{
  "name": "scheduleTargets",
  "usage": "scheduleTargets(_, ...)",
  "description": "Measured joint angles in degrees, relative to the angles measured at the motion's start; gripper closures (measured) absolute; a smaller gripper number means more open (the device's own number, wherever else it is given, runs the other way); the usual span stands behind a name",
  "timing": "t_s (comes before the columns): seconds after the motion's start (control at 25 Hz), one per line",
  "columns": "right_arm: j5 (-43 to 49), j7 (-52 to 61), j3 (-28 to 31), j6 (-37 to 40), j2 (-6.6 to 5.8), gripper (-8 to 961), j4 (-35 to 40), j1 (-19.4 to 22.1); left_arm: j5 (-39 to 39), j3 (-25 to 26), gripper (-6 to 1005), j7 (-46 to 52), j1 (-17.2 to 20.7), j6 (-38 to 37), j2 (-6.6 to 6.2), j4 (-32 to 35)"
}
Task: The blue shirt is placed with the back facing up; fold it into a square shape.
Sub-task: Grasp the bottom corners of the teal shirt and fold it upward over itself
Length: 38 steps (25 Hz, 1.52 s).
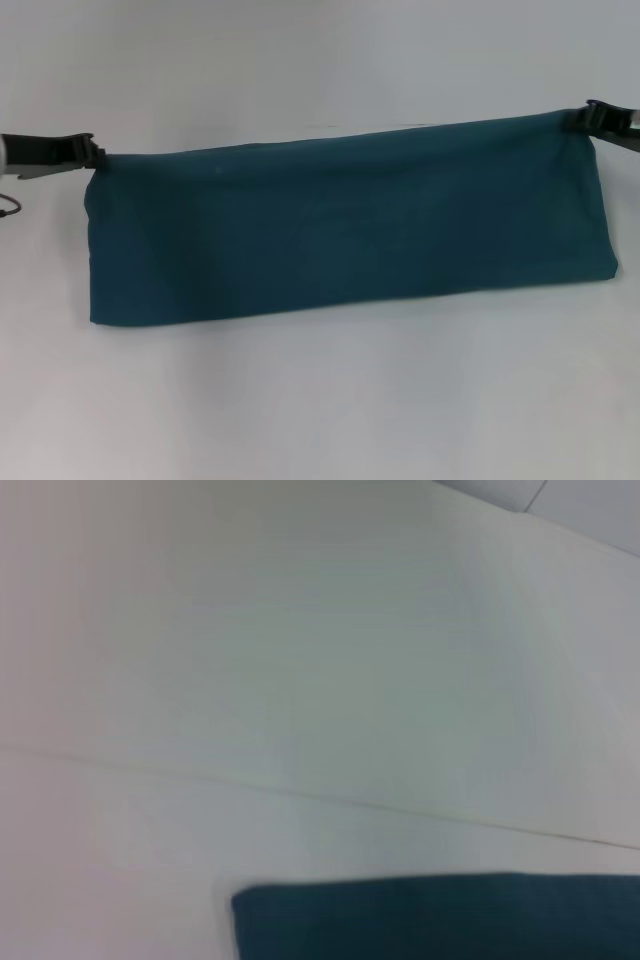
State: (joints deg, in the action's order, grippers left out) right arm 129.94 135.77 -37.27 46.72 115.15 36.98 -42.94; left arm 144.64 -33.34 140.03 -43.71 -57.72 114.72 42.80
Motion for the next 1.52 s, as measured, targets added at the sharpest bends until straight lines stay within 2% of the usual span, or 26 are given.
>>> scheduleTargets(0.16, 0.1, 0.4, -2.5, -5.3, 0.01, 834, -2.7, -1.8, 0.1, -2.2, 998, 0.1, -0.5, 3.2, 0.80, -0.5)
scheduleTargets(0.4, 0.1, 0.7, -3.3, -9.7, 0.04, 828, -3.8, -3.0, -0.2, -2.5, 998, 0.7, -0.8, 4.7, 0.76, -0.7)
scheduleTargets(1.2, 1.6, 1.0, -5.1, -14.2, -0.93, 807, -7.8, -7.3, 0.2, -2.6, 997, 2.2, -2.1, 8.2, 0.42, -0.7)
scheduleTargets(1.52, 1.6, 1.0, -5.8, -14.6, -1.31, 798, -8.1, -7.6, -0.2, -2.6, 974, 0.7, -2.1, 10.2, 1.16, -0.7)
